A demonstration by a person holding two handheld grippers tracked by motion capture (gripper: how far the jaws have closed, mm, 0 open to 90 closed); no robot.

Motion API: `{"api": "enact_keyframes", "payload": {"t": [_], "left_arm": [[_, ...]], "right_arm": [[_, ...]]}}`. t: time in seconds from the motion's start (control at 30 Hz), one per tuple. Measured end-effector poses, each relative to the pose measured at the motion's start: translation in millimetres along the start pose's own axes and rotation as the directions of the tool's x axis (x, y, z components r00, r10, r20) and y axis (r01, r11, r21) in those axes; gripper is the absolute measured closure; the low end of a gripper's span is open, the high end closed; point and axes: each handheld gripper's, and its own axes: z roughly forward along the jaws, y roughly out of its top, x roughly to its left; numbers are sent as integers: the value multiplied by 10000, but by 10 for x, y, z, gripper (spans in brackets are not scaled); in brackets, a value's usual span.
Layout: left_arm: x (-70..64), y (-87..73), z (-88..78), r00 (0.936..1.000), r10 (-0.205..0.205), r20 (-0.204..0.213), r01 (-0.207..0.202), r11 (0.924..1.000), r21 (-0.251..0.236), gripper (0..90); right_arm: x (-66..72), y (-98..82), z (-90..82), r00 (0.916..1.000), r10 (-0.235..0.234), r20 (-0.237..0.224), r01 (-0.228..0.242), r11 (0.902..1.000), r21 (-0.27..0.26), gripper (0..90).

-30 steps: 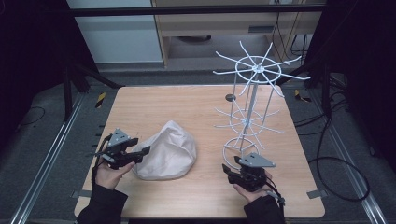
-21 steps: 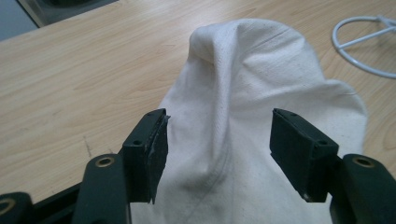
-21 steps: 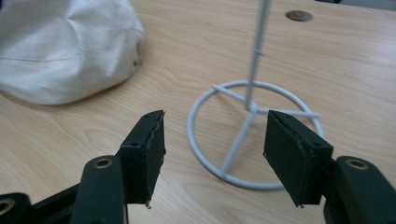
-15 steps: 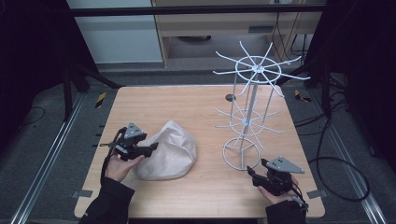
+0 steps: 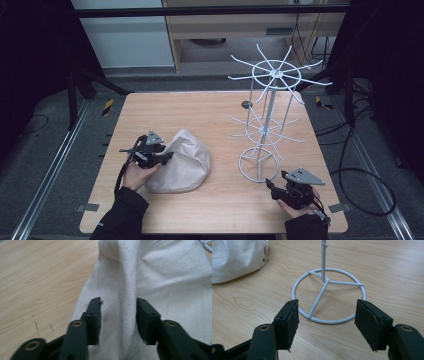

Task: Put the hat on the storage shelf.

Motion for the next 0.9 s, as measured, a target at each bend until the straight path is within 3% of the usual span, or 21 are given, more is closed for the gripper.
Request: {"api": "enact_keyframes", "payload": {"t": [0.1, 0.2, 0.37, 0.53, 0.7, 0.9], "left_arm": [[6, -1, -4, 9999, -84, 72, 84, 10000, -7, 666], [17, -1, -21, 9995, -146, 267, 146, 9999, -5, 777], [30, 1, -59, 9989, -310, 352, 315, 9994, -164, 854], [30, 4, -209, 9959, -698, 579, 739, 9946, -724, 874], [4, -3, -333, 9957, -688, 621, 755, 9906, -1138, 875], [-15, -17, -502, 9928, -964, 712, 1078, 9779, -1791, 876]], "right_arm": [[-5, -6, 3, 10000, 26, 17, -26, 10000, 30, 360], [-13, -16, 14, 10000, 39, 28, -39, 9999, 112, 360], [-27, -28, 17, 9999, 105, 62, -106, 9998, 143, 360], [-63, -47, 7, 9997, 243, 52, -243, 9997, 97, 360], [-77, -63, 15, 9995, 323, 30, -324, 9994, 109, 357], [-85, -67, 12, 9995, 305, 10, -305, 9995, 45, 352]]}}
